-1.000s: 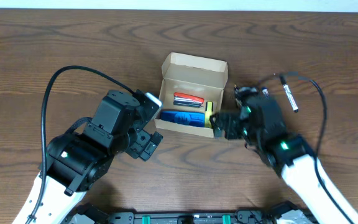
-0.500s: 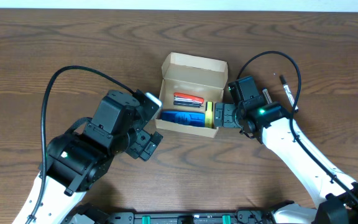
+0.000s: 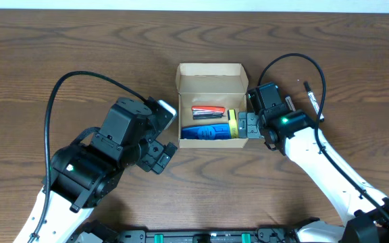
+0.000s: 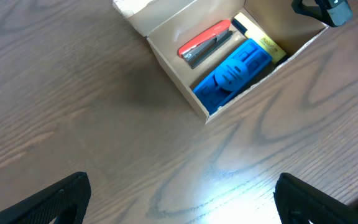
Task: Pack container
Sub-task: 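Reach right gripper down over the black-and-yellow correction tape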
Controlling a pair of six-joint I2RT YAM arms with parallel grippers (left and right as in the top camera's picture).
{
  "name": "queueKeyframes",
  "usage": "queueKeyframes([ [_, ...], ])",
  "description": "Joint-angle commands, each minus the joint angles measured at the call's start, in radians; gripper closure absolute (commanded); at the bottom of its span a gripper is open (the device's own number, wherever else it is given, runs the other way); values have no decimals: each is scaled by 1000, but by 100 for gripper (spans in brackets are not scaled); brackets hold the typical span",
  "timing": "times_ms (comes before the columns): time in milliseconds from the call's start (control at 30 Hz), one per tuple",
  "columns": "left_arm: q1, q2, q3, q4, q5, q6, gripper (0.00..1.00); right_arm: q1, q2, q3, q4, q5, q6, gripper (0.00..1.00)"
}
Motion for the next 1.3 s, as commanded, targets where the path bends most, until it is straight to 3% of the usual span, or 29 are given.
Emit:
queueKeyframes([
  [0, 5, -2, 3, -2, 6, 6, 5, -8, -28, 60, 2, -7, -21, 1],
  [367, 5, -2, 3, -2, 6, 6, 5, -124, -193, 103, -16, -11, -240, 1],
  [500, 5, -2, 3, -2, 6, 6, 5, -222, -189, 101, 15, -123, -375, 1],
  [700, 5, -2, 3, -2, 6, 6, 5, -331, -83, 101, 144, -325, -559, 1],
  [1267, 5, -2, 3, -2, 6, 6, 5, -348, 282, 101, 306, -345, -641, 1],
])
